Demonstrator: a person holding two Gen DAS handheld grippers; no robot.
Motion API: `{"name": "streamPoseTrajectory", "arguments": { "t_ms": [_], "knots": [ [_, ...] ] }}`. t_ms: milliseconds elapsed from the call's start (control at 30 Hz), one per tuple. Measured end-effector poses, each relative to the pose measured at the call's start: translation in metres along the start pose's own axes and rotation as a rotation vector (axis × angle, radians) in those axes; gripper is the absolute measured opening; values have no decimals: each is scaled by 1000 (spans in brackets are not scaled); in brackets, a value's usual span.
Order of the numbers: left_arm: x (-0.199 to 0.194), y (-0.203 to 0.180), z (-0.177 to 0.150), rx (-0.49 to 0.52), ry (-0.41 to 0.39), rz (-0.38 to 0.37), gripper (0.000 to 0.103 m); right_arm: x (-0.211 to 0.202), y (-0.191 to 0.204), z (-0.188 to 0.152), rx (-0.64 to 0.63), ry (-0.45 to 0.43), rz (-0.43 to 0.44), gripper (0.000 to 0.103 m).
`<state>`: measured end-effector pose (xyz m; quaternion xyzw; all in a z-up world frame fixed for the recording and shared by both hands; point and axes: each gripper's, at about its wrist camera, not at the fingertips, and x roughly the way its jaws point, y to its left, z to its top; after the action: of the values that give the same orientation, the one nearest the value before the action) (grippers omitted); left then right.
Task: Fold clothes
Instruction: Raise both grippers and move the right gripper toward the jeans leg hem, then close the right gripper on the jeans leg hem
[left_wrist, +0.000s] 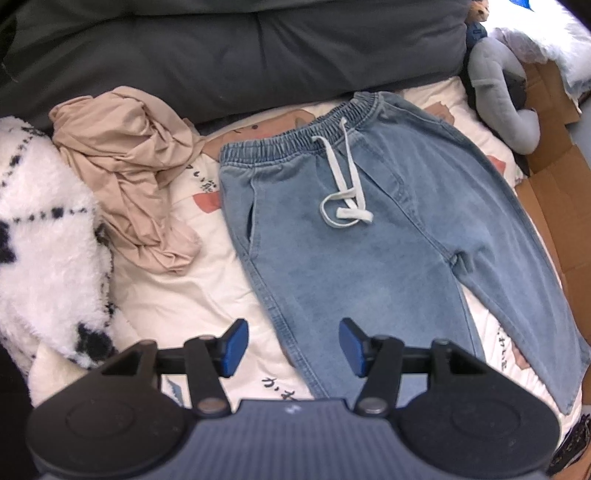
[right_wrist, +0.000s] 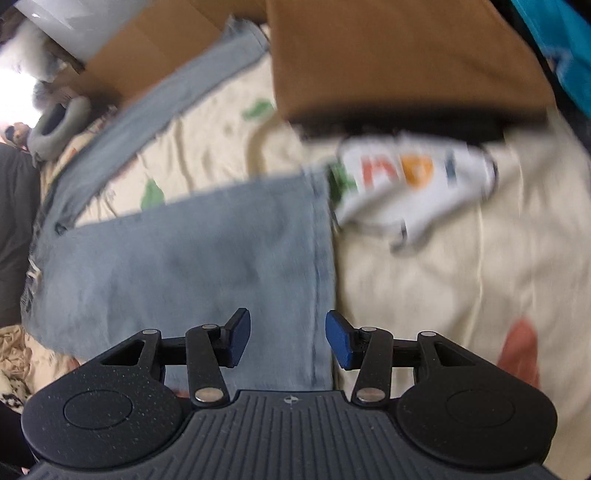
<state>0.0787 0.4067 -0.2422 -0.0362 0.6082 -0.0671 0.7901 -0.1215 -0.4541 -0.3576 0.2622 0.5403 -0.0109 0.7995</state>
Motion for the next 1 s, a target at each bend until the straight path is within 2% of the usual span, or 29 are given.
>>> {"name": "streamPoseTrajectory", "arguments": {
  "t_ms": [233, 433, 667, 733, 1000],
  "knots": [
    [6, -7, -4, 20, 13, 21, 59, 9, -18, -38, 56, 32, -35, 53],
    [7, -8, -5, 26, 13, 32, 59, 24, -25, -46, 78, 53, 4, 53],
    [15, -5, -13, -3, 29, 36, 60, 35, -27, -45, 164, 67, 46, 51],
    [18, -5, -15, -1, 34, 38, 60, 31, -32, -45, 186, 70, 74, 44],
    [25, -8, -16, 5, 45, 40, 61, 24, -44, -53, 307, 40, 263, 36]
  ]
}}
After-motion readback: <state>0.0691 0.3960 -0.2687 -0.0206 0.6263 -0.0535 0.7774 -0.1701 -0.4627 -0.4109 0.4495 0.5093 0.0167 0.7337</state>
